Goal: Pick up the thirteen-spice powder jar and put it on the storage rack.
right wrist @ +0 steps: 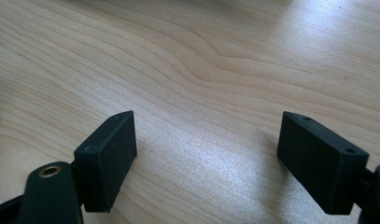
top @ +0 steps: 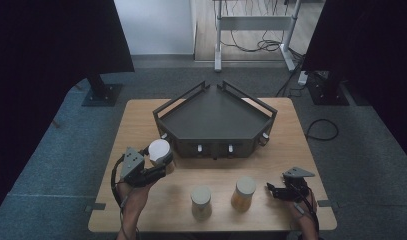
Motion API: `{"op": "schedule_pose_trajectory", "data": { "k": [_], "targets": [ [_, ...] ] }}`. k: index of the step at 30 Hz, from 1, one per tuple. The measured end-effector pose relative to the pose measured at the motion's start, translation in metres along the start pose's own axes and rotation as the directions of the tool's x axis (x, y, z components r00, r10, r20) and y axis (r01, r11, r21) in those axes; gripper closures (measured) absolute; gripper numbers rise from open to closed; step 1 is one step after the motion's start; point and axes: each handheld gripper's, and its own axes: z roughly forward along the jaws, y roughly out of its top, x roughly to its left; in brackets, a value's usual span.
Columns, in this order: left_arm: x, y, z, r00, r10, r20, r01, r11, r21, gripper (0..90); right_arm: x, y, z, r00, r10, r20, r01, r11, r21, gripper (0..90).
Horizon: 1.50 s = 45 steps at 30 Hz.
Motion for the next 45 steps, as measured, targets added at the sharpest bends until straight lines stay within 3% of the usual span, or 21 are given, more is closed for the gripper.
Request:
{"op": "schedule_pose_trajectory", "data": {
  "k": [24, 45],
  "targets": [
    [0.015, 0.024, 0.024, 0.9997, -0.018, 0.014, 0.018, 0.9998, -0.006, 30.2, 0.0, 0.0, 0.0, 1.0, 0.0, 0.0, 0.0, 1.0, -0.001, 19.2],
    [0.021, 0.049, 0.054, 1.0, 0.005, 0.002, -0.005, 0.9998, -0.017, 30.2, -0.001, 0.0, 0.0, 1.0, 0.002, -0.002, -0.002, 1.0, -0.001, 19.3]
  ]
}}
